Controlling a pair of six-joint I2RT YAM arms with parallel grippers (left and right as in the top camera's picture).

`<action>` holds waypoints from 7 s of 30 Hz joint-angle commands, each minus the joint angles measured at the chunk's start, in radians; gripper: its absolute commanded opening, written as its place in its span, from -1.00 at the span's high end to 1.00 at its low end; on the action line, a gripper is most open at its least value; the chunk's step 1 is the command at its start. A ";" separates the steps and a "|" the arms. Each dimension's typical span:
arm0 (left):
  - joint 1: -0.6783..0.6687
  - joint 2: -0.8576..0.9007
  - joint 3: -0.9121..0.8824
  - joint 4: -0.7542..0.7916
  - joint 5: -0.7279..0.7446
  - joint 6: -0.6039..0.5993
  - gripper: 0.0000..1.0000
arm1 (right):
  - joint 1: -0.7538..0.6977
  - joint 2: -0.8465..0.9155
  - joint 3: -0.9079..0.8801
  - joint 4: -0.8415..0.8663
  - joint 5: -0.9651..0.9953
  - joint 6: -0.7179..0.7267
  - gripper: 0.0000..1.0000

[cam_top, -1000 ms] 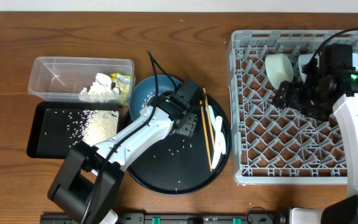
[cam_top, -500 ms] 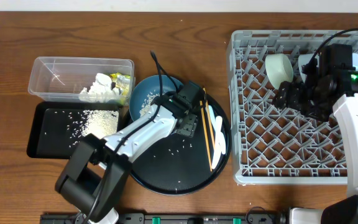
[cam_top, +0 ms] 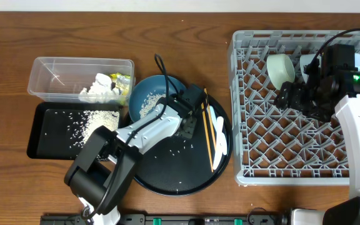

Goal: Sort waste into correct bins and load items into the dishwasher rack
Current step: 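Grasp the teal bowl rim with left gripper and lift it left, then tip the teal bowl over the black tray to pour out rice, then bring the emptied teal bowl back and set it on the round tray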

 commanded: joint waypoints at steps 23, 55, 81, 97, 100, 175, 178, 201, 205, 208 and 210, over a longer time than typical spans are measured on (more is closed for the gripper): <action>-0.083 -0.062 0.003 -0.103 -0.017 -0.031 0.88 | -0.008 -0.021 0.001 0.000 0.000 -0.015 -0.88; 0.224 -0.489 0.003 -0.333 0.096 -0.097 0.88 | -0.008 -0.021 0.001 -0.004 0.002 -0.015 -0.88; 0.824 -0.499 0.003 -0.355 0.745 0.231 0.88 | -0.008 -0.021 0.001 -0.013 0.027 -0.014 -0.88; 1.168 -0.485 -0.002 -0.340 1.184 0.342 0.88 | -0.008 -0.021 0.001 -0.015 0.027 -0.014 -0.88; 1.201 -0.473 -0.003 -0.340 1.256 0.365 0.88 | -0.008 -0.021 0.001 -0.015 0.027 -0.014 -0.88; 1.365 -0.397 -0.008 -0.459 1.492 0.500 0.88 | -0.008 -0.021 0.001 -0.018 0.027 -0.014 -0.88; 1.363 -0.397 -0.008 -0.523 1.618 0.540 0.88 | -0.008 -0.021 0.001 -0.019 0.027 -0.014 -0.89; 1.134 -0.649 -0.005 -0.497 1.199 0.455 0.88 | -0.008 -0.021 0.001 -0.006 0.027 -0.014 -0.90; 0.964 -0.687 -0.005 -0.446 1.004 0.372 0.88 | -0.008 -0.021 0.001 -0.007 0.026 -0.014 -0.92; 0.823 -0.684 -0.005 -0.415 0.911 0.330 0.88 | -0.008 -0.021 0.001 -0.007 0.027 -0.014 -0.92; 0.724 -0.669 -0.005 -0.378 0.882 0.309 0.88 | -0.008 -0.021 0.001 -0.007 0.026 -0.014 -0.92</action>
